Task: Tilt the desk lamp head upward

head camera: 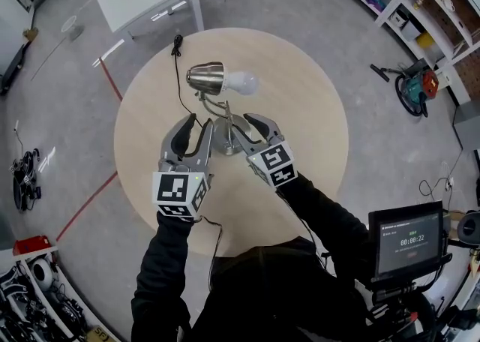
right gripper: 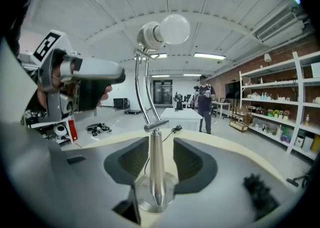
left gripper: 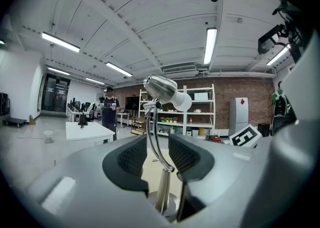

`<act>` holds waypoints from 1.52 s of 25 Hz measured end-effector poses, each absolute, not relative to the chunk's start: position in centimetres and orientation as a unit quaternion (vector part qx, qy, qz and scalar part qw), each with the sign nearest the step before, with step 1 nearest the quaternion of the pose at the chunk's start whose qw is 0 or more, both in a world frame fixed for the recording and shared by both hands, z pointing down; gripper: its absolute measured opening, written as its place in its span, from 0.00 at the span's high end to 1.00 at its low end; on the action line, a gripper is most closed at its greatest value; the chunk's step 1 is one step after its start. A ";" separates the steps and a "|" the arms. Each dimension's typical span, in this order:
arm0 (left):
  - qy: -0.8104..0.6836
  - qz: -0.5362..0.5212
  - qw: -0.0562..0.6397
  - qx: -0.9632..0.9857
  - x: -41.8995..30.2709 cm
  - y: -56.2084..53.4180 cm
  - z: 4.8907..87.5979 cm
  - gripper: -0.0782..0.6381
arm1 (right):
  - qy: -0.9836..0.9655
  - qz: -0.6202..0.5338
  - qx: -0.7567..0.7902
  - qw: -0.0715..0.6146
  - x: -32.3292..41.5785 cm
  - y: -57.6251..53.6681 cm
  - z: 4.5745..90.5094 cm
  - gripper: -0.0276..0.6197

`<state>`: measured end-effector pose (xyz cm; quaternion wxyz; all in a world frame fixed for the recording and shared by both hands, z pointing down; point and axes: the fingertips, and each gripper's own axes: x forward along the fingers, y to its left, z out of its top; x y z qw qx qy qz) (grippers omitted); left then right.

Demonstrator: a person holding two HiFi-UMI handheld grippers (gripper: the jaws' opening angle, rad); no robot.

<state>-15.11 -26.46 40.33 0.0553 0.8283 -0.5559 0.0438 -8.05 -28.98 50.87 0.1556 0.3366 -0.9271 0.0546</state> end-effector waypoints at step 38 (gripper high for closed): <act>-0.488 0.014 0.191 0.852 -7.5 -13.0 43.8 0.75 | -0.941 0.153 0.300 0.038 1.1 -15.8 40.0 0.80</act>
